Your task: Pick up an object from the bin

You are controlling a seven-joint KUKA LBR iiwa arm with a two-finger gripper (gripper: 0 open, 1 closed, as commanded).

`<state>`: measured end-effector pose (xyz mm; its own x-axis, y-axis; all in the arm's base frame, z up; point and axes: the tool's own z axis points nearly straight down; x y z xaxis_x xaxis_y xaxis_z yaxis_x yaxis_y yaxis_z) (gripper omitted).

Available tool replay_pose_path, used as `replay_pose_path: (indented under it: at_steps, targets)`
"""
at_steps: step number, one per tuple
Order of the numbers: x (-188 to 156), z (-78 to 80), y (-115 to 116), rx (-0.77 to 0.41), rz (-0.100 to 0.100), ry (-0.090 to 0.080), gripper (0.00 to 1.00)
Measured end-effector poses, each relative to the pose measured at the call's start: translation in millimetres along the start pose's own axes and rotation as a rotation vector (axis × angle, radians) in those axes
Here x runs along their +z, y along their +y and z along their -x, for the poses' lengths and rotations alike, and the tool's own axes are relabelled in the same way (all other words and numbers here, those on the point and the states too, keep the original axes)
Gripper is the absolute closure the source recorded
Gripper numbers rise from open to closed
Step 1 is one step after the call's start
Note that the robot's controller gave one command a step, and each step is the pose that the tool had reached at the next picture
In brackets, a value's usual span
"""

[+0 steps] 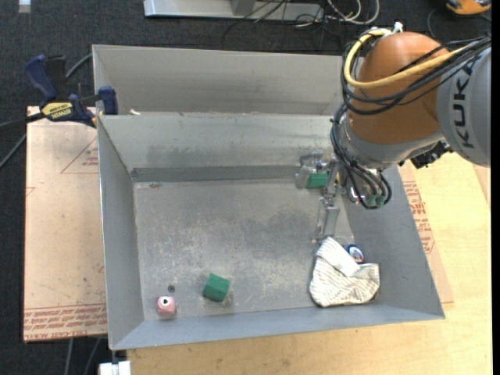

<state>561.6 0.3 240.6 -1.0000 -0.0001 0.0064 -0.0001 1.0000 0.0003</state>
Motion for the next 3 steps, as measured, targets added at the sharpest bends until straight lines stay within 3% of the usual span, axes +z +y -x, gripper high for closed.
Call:
replay_pose_path:
  at_steps: [1,2,3]
  targets:
    - [-4.8,1.2,0.0,0.000,0.000,-0.008,0.00]
    - [63.6,-18.5,-46.0,-0.091,0.000,-0.008,0.00]
    - [122.0,-27.2,-10.5,-0.127,0.003,-0.006,0.00]
